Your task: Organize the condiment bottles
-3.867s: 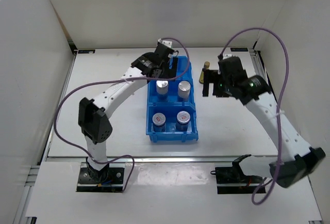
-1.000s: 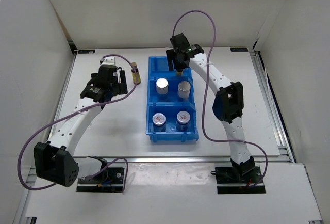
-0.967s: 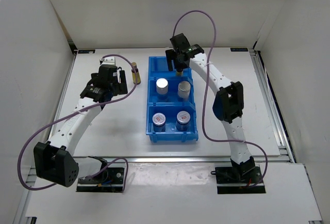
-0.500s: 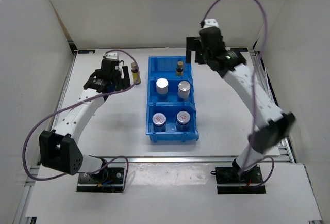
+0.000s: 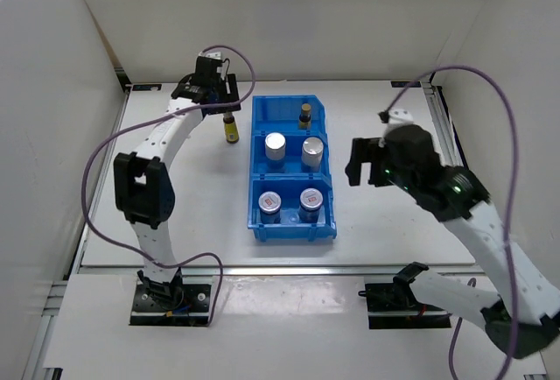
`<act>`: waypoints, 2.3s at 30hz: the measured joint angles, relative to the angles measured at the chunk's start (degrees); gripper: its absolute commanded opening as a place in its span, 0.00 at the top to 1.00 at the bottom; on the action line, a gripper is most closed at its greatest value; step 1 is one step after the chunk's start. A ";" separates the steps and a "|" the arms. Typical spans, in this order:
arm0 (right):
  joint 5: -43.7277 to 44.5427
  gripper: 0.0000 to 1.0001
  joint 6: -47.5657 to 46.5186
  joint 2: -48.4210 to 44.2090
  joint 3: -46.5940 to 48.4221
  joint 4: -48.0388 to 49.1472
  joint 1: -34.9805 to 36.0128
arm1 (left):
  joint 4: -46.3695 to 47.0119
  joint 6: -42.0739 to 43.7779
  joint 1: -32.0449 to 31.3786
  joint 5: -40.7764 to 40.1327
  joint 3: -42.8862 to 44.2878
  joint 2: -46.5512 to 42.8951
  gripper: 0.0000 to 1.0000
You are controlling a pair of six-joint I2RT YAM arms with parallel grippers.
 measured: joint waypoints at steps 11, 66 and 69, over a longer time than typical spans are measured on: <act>-2.38 0.00 -1.66 -16.70 2.80 -7.76 0.02 | -1.99 -0.61 0.52 1.90 9.44 14.53 0.29; -4.07 0.00 -2.34 -18.64 3.37 -15.30 0.02 | -4.76 1.40 -17.99 -12.20 27.45 20.98 0.77; -4.07 0.00 -2.23 -18.64 3.21 -15.45 0.02 | -4.55 0.31 -17.62 -11.63 25.73 21.00 0.77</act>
